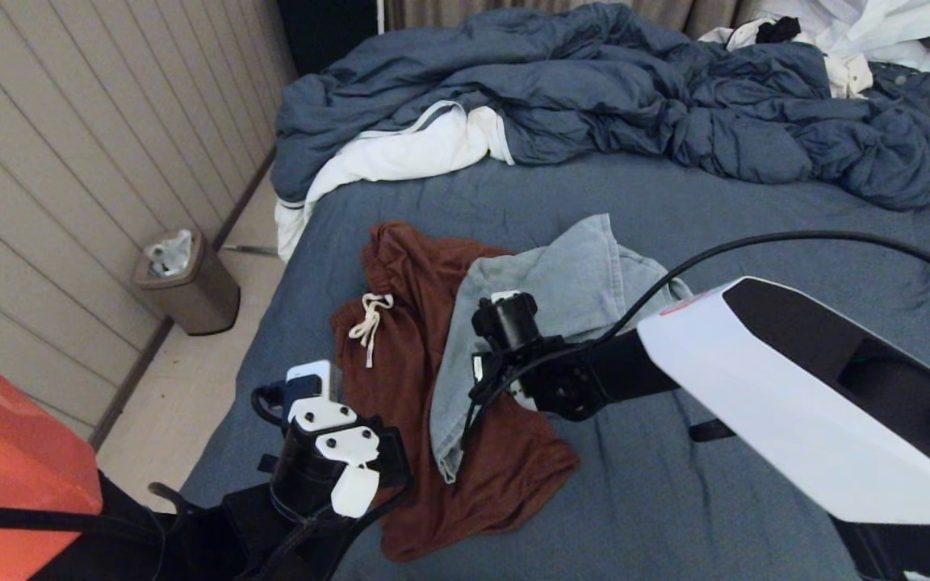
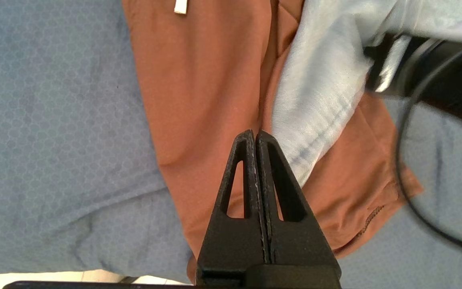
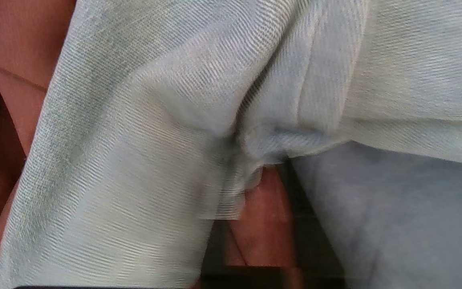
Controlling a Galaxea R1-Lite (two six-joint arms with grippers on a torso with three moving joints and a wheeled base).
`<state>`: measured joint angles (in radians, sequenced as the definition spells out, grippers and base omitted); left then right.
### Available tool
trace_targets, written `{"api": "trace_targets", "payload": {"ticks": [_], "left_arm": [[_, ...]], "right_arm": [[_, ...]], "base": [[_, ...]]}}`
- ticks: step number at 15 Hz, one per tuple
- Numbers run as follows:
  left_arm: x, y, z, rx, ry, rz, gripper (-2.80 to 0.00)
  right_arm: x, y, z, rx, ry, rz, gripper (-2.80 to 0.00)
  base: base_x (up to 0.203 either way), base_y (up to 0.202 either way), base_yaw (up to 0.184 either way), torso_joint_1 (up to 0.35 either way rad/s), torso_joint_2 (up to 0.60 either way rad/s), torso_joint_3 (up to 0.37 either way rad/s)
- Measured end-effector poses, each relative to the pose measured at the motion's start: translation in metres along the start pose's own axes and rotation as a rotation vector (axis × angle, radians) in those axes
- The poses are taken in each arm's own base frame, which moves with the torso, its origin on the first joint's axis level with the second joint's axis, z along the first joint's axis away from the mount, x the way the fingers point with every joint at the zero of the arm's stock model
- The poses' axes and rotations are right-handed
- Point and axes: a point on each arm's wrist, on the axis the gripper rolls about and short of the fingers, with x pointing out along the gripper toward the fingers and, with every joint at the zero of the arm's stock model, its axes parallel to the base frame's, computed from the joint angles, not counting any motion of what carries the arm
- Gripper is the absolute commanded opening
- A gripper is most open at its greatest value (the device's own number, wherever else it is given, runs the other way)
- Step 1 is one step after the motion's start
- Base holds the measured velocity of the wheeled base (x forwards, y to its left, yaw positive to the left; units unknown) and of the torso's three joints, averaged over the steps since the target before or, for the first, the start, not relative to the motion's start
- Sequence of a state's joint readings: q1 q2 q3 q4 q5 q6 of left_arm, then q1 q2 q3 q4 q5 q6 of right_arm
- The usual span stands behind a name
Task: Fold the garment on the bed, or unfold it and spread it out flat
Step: Unford the blue shorts
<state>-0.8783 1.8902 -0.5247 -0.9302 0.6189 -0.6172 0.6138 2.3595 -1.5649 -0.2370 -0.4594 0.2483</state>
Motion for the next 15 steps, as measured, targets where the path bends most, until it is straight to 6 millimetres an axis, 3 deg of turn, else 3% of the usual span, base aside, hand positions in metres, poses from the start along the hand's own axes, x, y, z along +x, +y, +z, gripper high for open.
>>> {"api": "trace_targets", "payload": {"ticks": [5,9,12,15], "left_arm": [[0.001,0.0,-0.002,0.0,0.003,0.001,-2.8],[0.001,-0.001,-0.002,-0.011,-0.012,-0.008,-2.8],[0.001,-0.001,-0.002,-0.012,-0.012,-0.01,-2.8],[0.001,-0.002,-0.002,-0.015,-0.02,-0.016,-2.8]], "right_arm": [[-0.028,0.01,0.032,0.002,-0.057,0.04,-2.8],[-0.051,0.04,0.044,-0.019,-0.106,0.108,-2.8],[-0.062,0.071,0.04,-0.144,-0.14,0.168,-2.8],[-0.062,0.105,0.022,-0.197,-0.143,0.219,-2.8]], "base": [[0.0,0.0,0.0,0.0,0.0,0.0],[0.0,0.0,0.0,0.0,0.0,0.0],[0.0,0.0,0.0,0.0,0.0,0.0],[0.0,0.0,0.0,0.0,0.0,0.0]]}}
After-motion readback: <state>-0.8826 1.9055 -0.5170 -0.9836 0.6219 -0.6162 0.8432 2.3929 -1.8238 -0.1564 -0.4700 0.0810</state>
